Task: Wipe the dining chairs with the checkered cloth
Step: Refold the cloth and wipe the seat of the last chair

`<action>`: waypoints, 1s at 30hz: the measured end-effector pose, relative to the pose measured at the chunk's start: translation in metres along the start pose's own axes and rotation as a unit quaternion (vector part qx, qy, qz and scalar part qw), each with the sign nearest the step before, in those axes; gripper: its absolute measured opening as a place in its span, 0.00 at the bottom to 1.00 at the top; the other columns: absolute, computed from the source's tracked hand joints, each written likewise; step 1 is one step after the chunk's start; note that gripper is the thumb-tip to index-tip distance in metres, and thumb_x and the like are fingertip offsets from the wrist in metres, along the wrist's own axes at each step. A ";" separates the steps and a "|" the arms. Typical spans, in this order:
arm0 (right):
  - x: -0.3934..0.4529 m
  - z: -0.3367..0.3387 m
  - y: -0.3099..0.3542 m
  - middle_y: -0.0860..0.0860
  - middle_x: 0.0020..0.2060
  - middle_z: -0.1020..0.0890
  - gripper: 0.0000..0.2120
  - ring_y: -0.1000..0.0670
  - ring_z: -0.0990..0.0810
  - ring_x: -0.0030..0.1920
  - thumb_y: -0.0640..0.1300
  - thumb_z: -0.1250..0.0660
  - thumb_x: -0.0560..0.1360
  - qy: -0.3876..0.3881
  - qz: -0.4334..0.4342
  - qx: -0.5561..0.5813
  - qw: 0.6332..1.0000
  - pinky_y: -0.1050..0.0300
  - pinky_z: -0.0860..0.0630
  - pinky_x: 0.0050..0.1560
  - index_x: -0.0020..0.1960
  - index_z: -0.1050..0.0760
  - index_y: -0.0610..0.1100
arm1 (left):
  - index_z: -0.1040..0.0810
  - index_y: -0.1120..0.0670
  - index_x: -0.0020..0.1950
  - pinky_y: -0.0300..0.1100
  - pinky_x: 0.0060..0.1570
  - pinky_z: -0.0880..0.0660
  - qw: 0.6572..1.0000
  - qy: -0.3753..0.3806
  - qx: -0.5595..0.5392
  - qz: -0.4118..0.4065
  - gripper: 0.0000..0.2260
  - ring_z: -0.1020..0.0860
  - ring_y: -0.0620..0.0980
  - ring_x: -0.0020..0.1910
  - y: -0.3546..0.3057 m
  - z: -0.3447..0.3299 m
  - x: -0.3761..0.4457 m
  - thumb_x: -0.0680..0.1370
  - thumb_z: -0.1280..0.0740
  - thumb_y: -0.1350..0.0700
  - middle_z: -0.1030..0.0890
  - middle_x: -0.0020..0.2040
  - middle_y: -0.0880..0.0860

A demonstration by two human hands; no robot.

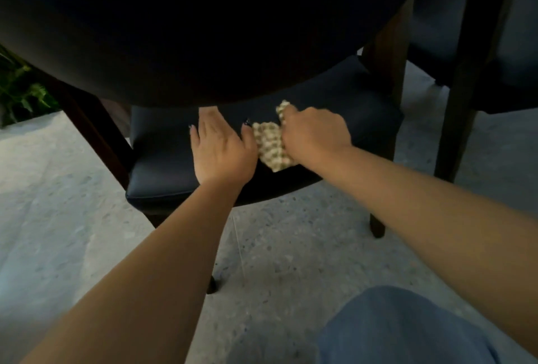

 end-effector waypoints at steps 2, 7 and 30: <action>0.007 0.003 -0.034 0.43 0.42 0.22 0.15 0.48 0.35 0.32 0.45 0.47 0.79 0.003 -0.037 -0.024 0.999 0.56 0.47 0.28 0.63 0.31 0.42 | 0.52 0.59 0.78 0.53 0.76 0.54 0.997 0.015 0.064 -0.049 0.33 0.46 0.55 0.77 0.002 -0.008 0.001 0.80 0.47 0.42 0.43 0.78 0.60; 0.022 0.010 -0.068 0.49 0.30 0.35 0.14 0.49 0.35 0.28 0.45 0.48 0.80 0.010 -0.031 -0.075 0.997 0.56 0.42 0.27 0.61 0.31 0.41 | 0.49 0.49 0.79 0.57 0.75 0.53 0.985 0.077 0.125 -0.087 0.31 0.48 0.51 0.78 0.003 -0.014 0.005 0.78 0.54 0.36 0.41 0.78 0.51; 0.038 0.024 -0.148 0.46 0.56 0.24 0.17 0.53 0.25 0.48 0.42 0.44 0.81 -0.065 -0.014 0.127 0.990 0.65 0.31 0.46 0.69 0.30 0.49 | 0.41 0.46 0.77 0.57 0.75 0.50 0.983 0.063 0.156 -0.079 0.31 0.46 0.52 0.78 0.002 -0.015 0.005 0.77 0.57 0.37 0.39 0.78 0.50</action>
Point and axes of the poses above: each hand's wrist, its own x-axis towards the middle knuckle, its own z-axis out of the back of the hand, y = z × x, the point moved 4 cm from there along x, towards the middle knuckle
